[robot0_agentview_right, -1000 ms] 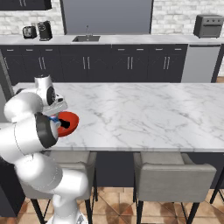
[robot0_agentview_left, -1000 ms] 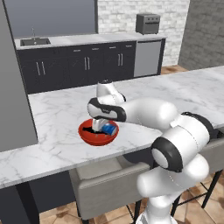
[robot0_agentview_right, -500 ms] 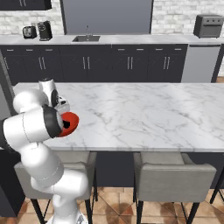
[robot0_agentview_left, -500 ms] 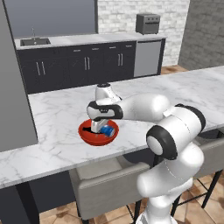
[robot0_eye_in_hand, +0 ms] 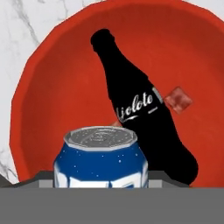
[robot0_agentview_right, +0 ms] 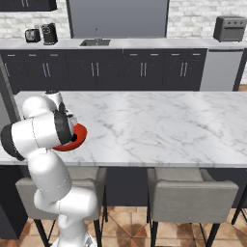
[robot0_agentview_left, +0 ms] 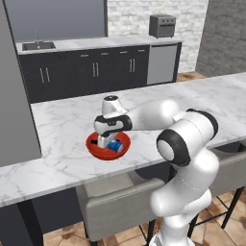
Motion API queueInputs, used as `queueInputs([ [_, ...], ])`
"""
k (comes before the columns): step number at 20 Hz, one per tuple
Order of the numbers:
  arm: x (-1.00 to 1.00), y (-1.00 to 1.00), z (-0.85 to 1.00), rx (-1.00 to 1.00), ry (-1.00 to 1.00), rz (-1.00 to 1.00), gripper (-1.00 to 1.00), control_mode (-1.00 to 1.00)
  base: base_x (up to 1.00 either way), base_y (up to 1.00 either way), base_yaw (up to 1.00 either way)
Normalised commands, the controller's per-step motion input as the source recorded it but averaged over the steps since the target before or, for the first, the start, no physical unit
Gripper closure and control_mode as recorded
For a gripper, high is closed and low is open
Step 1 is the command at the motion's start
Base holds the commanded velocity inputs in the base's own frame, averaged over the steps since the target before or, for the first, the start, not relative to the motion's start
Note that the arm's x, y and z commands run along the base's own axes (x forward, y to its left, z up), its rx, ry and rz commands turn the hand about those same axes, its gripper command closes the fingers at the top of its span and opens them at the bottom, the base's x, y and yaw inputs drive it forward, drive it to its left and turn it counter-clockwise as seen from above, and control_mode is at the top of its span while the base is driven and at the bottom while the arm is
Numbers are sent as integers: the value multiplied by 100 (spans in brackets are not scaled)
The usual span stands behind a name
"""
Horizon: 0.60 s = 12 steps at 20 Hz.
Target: Open the fridge, grab two sodas, and place both sodas inside the bowl with ice on the dining counter.
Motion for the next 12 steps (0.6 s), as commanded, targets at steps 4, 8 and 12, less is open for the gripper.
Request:
queueInputs([
  [4,15,11,-17,0,0,0,100,-100,0,0,0],
  [8,17,10,-15,0,0,0,100,-100,0,0,0],
  [12,21,8,-15,0,0,0,100,-100,0,0,0],
])
